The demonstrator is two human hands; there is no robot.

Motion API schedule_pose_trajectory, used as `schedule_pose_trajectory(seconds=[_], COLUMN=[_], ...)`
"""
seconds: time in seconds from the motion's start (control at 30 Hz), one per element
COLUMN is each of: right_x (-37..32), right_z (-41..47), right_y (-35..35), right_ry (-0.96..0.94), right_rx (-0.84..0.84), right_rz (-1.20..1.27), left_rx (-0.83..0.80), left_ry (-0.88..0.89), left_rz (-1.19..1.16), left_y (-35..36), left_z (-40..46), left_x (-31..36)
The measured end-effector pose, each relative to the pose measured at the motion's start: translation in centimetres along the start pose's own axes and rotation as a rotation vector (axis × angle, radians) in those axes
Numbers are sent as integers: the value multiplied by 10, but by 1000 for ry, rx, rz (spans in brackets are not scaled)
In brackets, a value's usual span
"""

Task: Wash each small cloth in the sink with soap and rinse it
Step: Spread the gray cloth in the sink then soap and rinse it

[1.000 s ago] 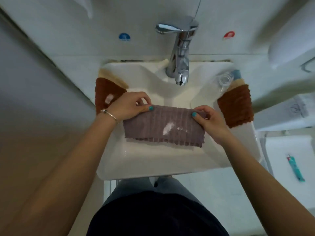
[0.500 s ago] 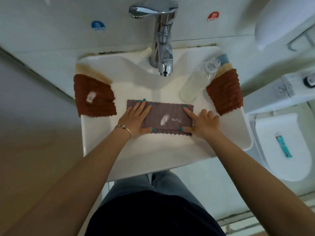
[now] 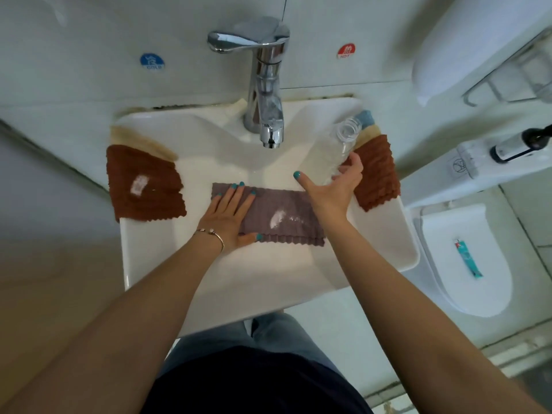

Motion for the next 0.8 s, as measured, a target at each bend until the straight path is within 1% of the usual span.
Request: schedule_pose_trajectory(seconds=[0.07, 0.13, 0.23, 0.3, 0.37, 0.5, 0.63, 0.7, 0.8], right_x=[-5, -5, -6, -9, -12, -16, -16, -17, -22], right_z=[8, 16, 25, 27, 21, 2, -14, -19, -24], right_y=[14, 22, 26, 21, 6, -36, -69, -81, -94], right_ry=[-28, -12, -8, -31, -69, -205, -245, -282, -365], right_rx=[18, 53, 133, 121, 51, -161, -340, -398, -418], right_rz=[104, 117, 99, 38, -55, -294, -516, -638, -743], left_rx=[-19, -45, -73, -81, -94, -84, -79, -79, -80], left_ry=[-7, -8, -7, -5, 0, -1, -7, -9, -17], left_rz=[10, 15, 20, 24, 19, 4, -5, 1, 4], left_y=[1, 0, -1, -1, -2, -3, -4, -5, -4], left_z=[1, 2, 5, 5, 4, 5, 4, 3, 3], left_x=[0, 1, 0, -1, -1, -1, 0, 1, 1])
Point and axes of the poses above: each hand's wrist, its own z-axis towards the middle knuckle, its own y-axis out of the palm, x = y × z, the point moved 1 cm from there along z, towards the middle knuckle, and after that the axes turned 6 degrees about z, right-handed, at the moved point
